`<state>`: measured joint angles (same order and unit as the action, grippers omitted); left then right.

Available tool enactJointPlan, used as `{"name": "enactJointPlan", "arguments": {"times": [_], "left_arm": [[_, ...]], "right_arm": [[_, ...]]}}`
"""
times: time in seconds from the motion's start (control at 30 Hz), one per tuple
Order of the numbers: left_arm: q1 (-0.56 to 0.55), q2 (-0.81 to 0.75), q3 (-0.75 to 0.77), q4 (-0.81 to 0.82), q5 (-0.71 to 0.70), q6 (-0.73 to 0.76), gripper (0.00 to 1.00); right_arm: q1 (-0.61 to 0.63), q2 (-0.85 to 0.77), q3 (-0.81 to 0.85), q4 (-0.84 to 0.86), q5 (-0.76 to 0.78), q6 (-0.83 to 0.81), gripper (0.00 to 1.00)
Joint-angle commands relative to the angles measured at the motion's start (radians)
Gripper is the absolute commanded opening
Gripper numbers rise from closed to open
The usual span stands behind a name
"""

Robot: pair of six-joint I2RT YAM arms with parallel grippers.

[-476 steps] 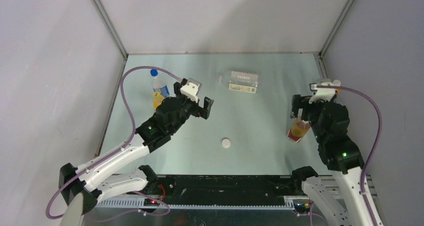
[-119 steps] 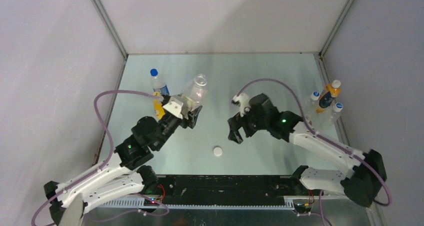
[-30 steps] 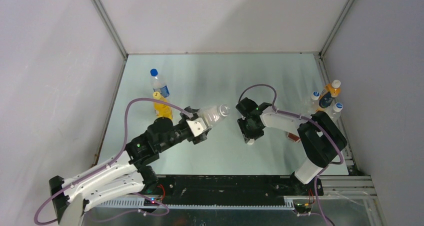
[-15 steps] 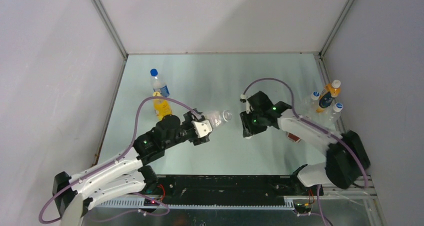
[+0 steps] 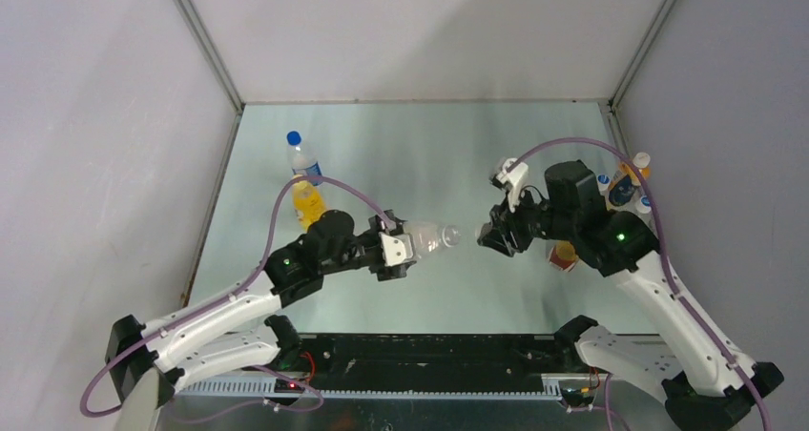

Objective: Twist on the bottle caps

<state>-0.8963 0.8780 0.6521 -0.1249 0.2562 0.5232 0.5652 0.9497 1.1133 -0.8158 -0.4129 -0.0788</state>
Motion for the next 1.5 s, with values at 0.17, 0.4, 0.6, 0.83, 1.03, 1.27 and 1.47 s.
{"name": "enactJointPlan", "arguments": {"times": [0.17, 0.4, 0.6, 0.83, 1.03, 1.27, 1.47], "left_arm": [[0.005, 0.042, 0.083, 0.08, 0.151, -0.022, 0.0], [0.005, 0.045, 0.102, 0.06, 0.177, -0.019, 0.0], [0.005, 0.039, 0.118, 0.038, 0.189, -0.017, 0.0], [0.005, 0.037, 0.116, 0.036, 0.195, -0.027, 0.0], [0.005, 0.033, 0.122, 0.036, 0.198, -0.034, 0.0], [0.005, 0.034, 0.138, 0.001, 0.217, -0.038, 0.0], [0.005, 0.049, 0.169, -0.052, 0.249, -0.03, 0.0]], "right_arm": [[0.006, -0.127, 0.034, -0.035, -0.226, -0.311, 0.0], [0.037, -0.103, 0.023, 0.015, -0.274, -0.366, 0.0], [0.081, -0.079, 0.024, 0.069, -0.244, -0.372, 0.0], [0.115, -0.061, 0.023, 0.111, -0.214, -0.368, 0.0], [0.128, -0.038, 0.024, 0.106, -0.2, -0.387, 0.0], [0.168, -0.011, 0.024, 0.068, -0.178, -0.431, 0.0], [0.188, 0.009, 0.023, 0.023, -0.173, -0.494, 0.0]]}}
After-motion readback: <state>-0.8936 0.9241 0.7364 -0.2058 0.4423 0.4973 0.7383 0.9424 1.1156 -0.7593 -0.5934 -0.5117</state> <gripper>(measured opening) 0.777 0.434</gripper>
